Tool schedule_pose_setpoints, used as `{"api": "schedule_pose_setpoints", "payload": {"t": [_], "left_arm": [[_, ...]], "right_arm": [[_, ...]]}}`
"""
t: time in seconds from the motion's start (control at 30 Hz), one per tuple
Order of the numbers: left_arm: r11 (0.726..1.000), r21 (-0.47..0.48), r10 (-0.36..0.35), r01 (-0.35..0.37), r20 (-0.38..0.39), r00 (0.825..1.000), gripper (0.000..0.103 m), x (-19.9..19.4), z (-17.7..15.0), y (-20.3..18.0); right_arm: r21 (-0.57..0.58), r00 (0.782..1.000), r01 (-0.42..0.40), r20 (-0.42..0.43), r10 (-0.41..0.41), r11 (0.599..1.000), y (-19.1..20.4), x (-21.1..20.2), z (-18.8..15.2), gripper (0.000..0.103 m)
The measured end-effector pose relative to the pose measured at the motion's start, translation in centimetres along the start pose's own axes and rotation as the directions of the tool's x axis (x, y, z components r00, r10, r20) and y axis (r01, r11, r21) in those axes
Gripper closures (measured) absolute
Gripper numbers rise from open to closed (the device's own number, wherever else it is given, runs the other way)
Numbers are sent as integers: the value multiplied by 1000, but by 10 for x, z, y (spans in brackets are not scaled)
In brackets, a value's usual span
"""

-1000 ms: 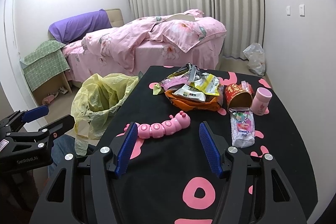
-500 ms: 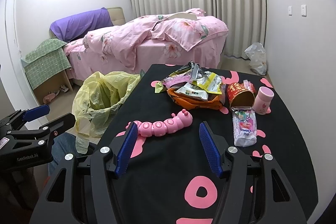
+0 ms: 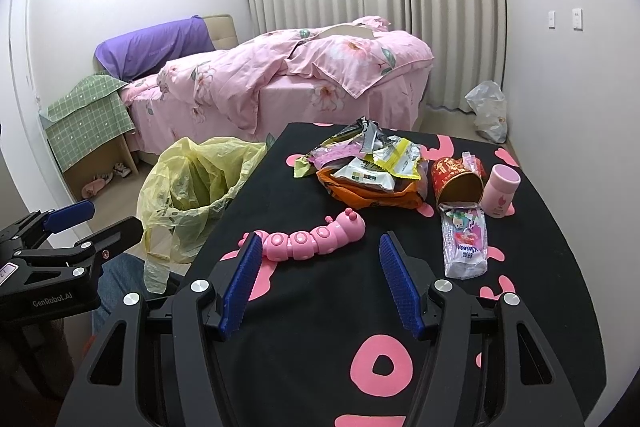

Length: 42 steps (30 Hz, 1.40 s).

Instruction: Collect trash

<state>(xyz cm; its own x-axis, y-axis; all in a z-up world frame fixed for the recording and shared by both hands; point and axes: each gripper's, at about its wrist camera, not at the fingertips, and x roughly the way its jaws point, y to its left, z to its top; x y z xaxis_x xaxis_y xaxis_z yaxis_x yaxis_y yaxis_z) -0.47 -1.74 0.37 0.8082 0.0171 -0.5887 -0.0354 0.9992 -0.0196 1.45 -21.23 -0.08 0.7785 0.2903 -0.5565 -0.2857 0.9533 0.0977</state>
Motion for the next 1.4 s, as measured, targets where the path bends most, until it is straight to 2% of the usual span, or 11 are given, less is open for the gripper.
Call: {"api": "schedule_pose_setpoints", "payload": {"t": [0.77,0.97,1.07,1.13,1.27,1.3,1.4], "left_arm": [[1000,3,-6,6,-1,1000,12,0,1,0],[999,45,6,-8,45,999,12,16,10,-2],[998,47,-34,33,38,999,12,38,18,-1],[995,29,-96,95,43,994,12,58,25,0],[980,19,-200,200,1,980,12,101,46,-4],[971,15,-238,238,6,971,9,112,57,-6],[958,36,-285,284,16,958,9,140,83,-18]], "right_arm": [[1,1000,-3,-1,3,1000,-1,0,0,45],[20,1000,27,-3,-27,999,-19,7,2,45],[27,997,74,-8,-73,997,-42,15,4,45],[28,995,94,-24,-94,995,-61,25,7,45],[9,993,107,-51,-106,994,-93,47,16,45],[-9,992,116,-54,-117,993,-100,53,18,45],[-31,986,151,-62,-153,988,-119,72,24,45]]}}
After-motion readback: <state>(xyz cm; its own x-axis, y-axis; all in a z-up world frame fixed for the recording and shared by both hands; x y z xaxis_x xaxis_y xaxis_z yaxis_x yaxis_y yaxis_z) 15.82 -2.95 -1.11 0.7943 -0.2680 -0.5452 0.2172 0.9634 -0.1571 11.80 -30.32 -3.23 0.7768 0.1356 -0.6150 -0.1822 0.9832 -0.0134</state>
